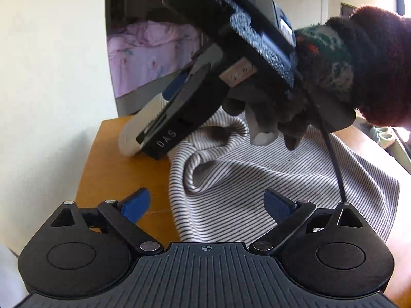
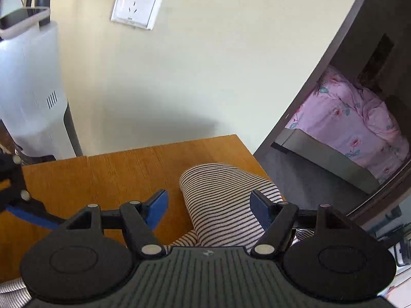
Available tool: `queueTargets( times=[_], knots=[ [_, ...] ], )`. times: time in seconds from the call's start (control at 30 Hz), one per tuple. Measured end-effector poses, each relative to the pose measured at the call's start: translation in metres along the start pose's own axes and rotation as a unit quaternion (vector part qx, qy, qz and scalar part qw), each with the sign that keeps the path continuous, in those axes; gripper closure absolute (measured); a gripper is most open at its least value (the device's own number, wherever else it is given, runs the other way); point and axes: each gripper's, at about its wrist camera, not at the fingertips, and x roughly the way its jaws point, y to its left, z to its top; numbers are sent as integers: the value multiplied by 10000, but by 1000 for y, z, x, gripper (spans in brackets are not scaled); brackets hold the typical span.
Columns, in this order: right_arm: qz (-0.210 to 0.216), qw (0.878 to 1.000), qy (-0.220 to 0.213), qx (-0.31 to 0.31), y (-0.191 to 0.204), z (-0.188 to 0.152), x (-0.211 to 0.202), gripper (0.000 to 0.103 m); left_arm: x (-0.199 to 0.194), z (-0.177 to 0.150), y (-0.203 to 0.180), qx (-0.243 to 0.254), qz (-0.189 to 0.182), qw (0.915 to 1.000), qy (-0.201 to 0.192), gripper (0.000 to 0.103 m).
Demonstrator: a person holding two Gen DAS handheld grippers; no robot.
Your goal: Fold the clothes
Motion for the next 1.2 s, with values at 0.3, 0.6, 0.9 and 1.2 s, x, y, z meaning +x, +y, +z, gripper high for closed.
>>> queueTargets(
  times=[0.3, 0.6, 0.9, 1.2],
  knots=[
    [-1174, 9920, -426, -191, -7, 22, -1, 96, -5, 1, 22, -341, 16, 9994, -26, 2],
    [-990, 9501, -1511, 2542, -143, -29, -100, 95, 11, 14, 20, -617, 2, 9981, -16, 0],
    [-1312, 9162, -307, 3774, -147, -180, -82, 74, 35, 27, 5, -499, 79, 9987, 9, 0],
    [-945, 8763, -483, 4700, -177, -200, -65, 34, 82, 37, -43, 1132, 213, 9933, -107, 0]
  ],
)
